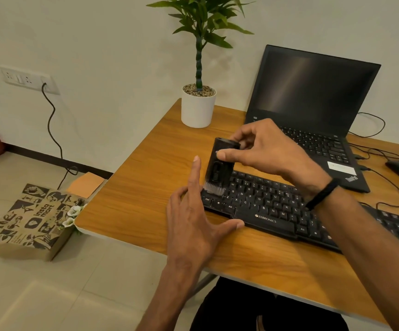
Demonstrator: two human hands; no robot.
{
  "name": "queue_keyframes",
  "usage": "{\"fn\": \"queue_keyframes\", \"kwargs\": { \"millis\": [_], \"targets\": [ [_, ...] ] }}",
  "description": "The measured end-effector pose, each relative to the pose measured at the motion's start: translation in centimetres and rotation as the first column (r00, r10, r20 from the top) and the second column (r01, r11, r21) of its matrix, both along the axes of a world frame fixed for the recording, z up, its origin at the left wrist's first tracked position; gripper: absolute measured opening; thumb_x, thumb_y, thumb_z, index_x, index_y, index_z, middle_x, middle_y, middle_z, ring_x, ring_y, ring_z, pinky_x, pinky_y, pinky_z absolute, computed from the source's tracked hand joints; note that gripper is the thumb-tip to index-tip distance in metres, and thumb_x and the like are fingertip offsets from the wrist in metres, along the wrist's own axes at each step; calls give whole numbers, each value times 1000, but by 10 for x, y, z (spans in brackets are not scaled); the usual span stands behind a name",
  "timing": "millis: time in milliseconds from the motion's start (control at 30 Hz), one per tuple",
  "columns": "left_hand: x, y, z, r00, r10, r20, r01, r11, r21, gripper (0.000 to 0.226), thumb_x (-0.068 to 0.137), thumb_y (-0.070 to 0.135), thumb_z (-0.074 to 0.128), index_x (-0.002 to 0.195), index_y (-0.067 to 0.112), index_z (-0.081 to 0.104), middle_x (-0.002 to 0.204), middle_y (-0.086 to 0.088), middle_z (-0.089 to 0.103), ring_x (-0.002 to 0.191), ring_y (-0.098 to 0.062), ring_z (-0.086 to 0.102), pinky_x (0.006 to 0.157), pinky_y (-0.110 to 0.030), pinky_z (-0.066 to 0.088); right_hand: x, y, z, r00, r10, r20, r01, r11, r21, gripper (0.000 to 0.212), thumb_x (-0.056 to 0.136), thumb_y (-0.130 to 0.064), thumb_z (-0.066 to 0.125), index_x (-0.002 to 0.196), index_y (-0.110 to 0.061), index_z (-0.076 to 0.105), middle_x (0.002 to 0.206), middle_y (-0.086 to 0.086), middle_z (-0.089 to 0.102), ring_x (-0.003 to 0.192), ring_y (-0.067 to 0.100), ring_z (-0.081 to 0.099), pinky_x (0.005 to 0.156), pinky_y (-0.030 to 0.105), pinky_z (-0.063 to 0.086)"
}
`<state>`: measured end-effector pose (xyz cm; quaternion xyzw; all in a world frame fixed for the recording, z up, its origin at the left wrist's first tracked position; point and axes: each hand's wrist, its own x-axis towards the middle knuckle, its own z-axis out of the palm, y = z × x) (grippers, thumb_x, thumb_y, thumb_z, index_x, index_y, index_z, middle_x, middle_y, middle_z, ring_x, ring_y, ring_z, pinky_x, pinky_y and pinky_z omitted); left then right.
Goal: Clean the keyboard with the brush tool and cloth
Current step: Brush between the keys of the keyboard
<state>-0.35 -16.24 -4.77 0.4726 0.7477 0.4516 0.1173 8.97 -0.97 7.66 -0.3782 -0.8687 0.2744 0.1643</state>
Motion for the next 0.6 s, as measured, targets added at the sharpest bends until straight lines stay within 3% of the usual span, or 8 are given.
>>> {"fn": "queue_keyframes", "kwargs": {
  "millis": [133, 233, 367, 500, 600],
  "targets": [
    [1, -1, 2, 1000, 5, 3, -5, 1000, -3, 153, 52, 67, 91, 156, 52, -20, 147, 8, 54, 137, -15, 38, 113, -45, 39, -6, -10, -2, 999, -22, -30, 20, 999, -39, 31, 74, -45, 88, 86, -21, 74, 61, -8, 68, 53, -3, 61, 50, 11, 44],
    [1, -2, 3, 1000, 1, 14, -1, 1000, -4, 153, 52, 65, 92, 154, 54, -21, 150, 6, 48, 136, -16, 38, 113, -45, 41, -14, -17, -11, 991, -113, -65, 109, 992, -69, 37, 70, -49, 89, 82, -17, 73, 64, -4, 72, 54, 4, 65, 54, 22, 50],
    [1, -2, 2, 1000, 6, 15, -6, 1000, -4, 154, 51, 67, 91, 156, 51, -20, 144, 6, 54, 132, -14, 40, 111, -43, 41, -23, -20, -24, 977, -207, -53, 214, 958, 189, 36, 74, -52, 82, 77, -19, 70, 67, -4, 71, 67, 10, 69, 66, 30, 59],
    [1, -1, 1, 1000, 5, 5, -5, 1000, -4, 154, 51, 68, 90, 156, 52, -21, 145, 10, 55, 133, -12, 39, 113, -41, 38, -28, -11, -25, 963, -259, -72, 259, 821, 510, 37, 80, -55, 74, 90, -20, 69, 78, -2, 71, 77, 22, 69, 72, 43, 60],
    [1, 0, 1, 1000, 6, 6, -6, 1000, -8, 154, 50, 68, 91, 156, 52, -20, 144, 10, 56, 133, -12, 39, 112, -39, 38, -26, -1, -26, 975, -218, -44, 212, 847, 487, 38, 82, -51, 78, 101, -19, 70, 89, 0, 73, 85, 23, 70, 76, 42, 60]
  ]
}}
